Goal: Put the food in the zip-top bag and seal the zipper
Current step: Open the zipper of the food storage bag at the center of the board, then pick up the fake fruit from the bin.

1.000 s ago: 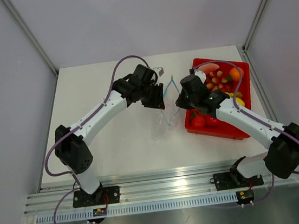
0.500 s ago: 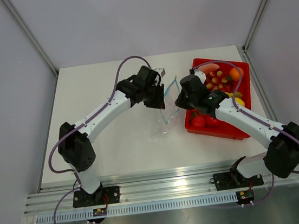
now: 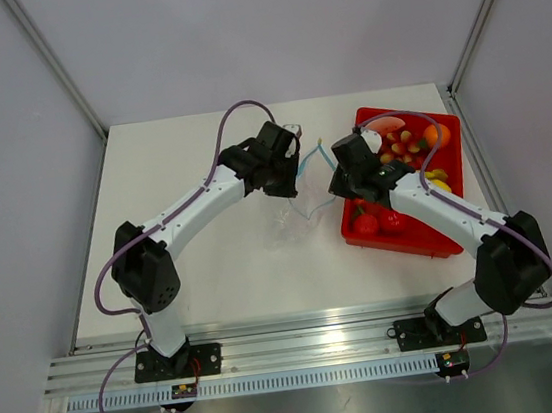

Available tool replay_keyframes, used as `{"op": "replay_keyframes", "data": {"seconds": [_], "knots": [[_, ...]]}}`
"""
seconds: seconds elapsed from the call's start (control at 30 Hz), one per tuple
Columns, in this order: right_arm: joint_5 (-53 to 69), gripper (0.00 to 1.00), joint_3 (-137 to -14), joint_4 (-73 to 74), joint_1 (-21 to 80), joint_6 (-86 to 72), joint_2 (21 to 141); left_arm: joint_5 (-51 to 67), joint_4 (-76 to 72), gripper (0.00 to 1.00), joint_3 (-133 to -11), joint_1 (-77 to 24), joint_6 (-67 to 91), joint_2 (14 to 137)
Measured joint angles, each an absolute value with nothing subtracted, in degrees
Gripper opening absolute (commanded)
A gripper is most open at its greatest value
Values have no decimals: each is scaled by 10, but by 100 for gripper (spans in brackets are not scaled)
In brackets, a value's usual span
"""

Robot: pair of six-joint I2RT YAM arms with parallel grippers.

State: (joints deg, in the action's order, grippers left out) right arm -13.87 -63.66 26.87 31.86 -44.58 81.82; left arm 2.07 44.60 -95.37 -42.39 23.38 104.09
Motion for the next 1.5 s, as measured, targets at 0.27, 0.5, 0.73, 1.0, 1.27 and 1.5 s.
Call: {"op": "replay_keyframes", "data": {"seconds": [0.27, 0.5, 0.73, 1.0, 1.27, 1.5], "knots": [[-149, 12, -652, 271, 312, -427, 883, -33, 465, 0, -973, -424, 244, 1041], [-152, 61, -652, 273, 311, -416, 877, -32, 464, 0, -988, -423, 249, 1044], [-156, 75, -649, 297, 311, -411, 771, -30, 464, 0, -991, -423, 253, 1058], [-189, 79, -586, 334, 281, -435, 660, -37, 465, 0, -998, -428, 257, 1073], [-178, 79, -508, 372, 238, -450, 649, -57, 482, 0, -1031, -431, 257, 1088], [-119, 83, -477, 343, 223, -443, 719, -60, 485, 0, -1035, -437, 255, 1088]]}}
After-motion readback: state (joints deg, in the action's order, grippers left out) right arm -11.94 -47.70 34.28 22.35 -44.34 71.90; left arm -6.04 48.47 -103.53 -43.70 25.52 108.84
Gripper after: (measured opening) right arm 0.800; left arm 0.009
